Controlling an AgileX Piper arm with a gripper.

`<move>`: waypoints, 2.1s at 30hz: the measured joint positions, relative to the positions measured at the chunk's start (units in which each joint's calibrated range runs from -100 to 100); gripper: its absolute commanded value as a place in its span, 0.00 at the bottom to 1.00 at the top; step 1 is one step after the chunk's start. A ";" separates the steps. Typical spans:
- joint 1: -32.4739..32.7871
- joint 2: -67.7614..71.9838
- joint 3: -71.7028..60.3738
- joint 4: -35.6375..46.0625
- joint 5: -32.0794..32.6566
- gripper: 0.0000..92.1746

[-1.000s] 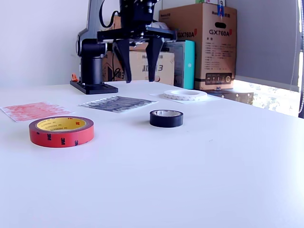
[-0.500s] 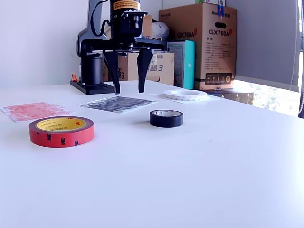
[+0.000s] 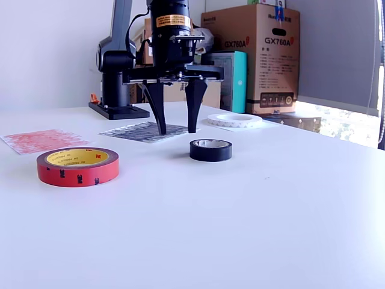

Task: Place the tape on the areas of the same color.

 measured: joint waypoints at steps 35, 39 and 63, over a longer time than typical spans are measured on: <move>2.38 3.01 -3.70 -0.01 0.14 0.56; 2.47 3.01 -3.70 -0.01 0.14 0.56; 2.47 4.19 -2.51 -0.01 0.12 0.56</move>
